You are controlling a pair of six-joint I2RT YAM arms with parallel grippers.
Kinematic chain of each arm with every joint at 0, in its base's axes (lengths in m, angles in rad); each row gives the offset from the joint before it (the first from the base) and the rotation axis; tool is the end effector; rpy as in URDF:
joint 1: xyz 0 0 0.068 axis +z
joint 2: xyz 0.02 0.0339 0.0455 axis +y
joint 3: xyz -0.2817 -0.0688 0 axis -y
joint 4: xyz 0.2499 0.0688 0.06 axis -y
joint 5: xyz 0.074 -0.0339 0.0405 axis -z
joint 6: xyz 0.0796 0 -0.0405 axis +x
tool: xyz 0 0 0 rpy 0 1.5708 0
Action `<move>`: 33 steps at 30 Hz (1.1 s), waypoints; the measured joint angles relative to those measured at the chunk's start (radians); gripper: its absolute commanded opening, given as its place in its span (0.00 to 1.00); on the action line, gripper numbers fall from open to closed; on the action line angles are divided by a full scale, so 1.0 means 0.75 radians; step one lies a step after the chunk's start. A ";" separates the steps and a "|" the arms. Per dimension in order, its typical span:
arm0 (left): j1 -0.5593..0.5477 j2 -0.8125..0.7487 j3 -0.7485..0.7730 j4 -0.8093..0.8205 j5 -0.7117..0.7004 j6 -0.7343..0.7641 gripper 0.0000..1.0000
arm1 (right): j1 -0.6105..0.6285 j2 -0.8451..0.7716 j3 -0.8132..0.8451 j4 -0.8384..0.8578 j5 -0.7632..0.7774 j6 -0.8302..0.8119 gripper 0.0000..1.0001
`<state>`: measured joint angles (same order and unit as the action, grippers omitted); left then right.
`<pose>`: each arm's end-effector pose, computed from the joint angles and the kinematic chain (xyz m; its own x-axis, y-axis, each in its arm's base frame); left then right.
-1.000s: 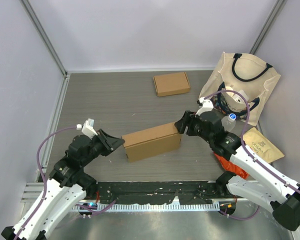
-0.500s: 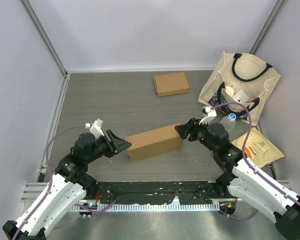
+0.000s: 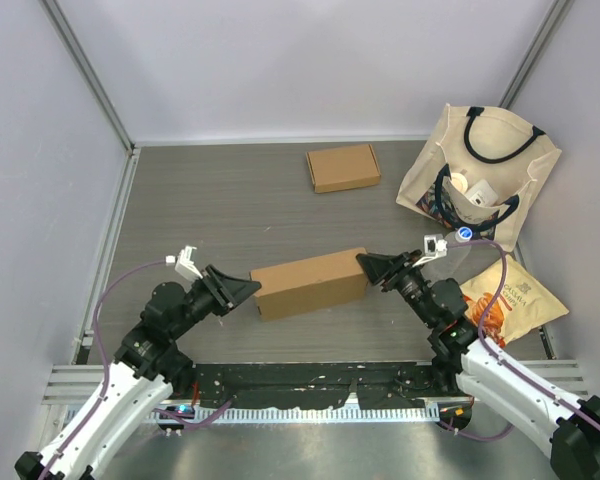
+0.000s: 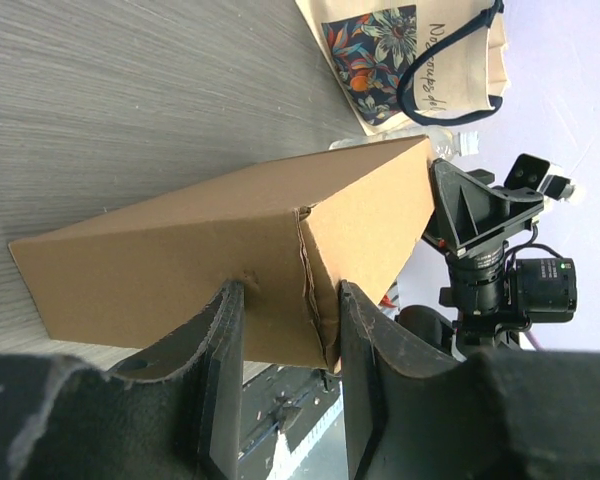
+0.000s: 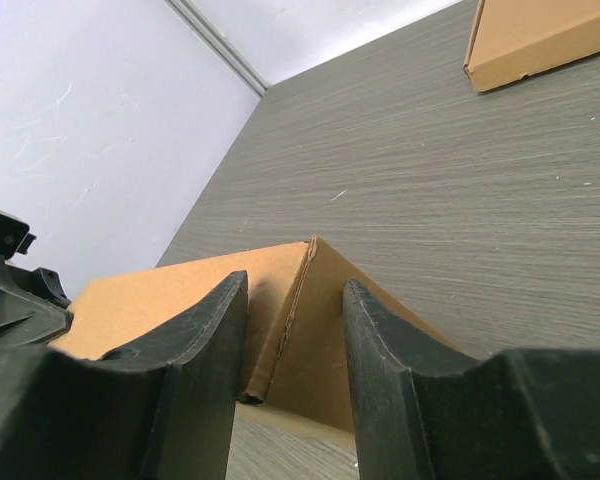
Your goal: Fold the paper box
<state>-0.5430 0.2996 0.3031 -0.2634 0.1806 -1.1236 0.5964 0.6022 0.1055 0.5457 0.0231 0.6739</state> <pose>0.1191 -0.0886 0.2184 -0.6875 -0.6211 -0.3763 0.0857 0.4452 -0.8913 0.1579 0.1049 0.2143 -0.3068 0.5457 -0.7798 -0.4491 0.6393 0.6242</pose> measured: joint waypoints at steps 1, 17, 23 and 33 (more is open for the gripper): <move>0.001 0.014 -0.003 0.018 0.000 0.001 0.15 | -0.005 0.018 0.000 0.020 0.001 0.005 0.25; 0.026 -0.125 -0.137 0.150 -0.008 -0.133 0.35 | -0.047 -0.218 -0.022 -0.181 -0.164 0.124 0.26; 0.079 0.354 -0.057 0.490 -0.108 -0.111 0.29 | -0.039 0.210 0.061 0.123 -0.018 0.072 0.25; 0.292 1.190 0.608 0.413 -0.186 0.192 0.25 | -0.019 0.952 0.839 -0.219 0.232 -0.187 0.26</move>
<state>-0.3241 1.1923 0.7593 0.0460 0.0414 -0.9798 0.5819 1.3163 0.7345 0.3813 0.1974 0.5335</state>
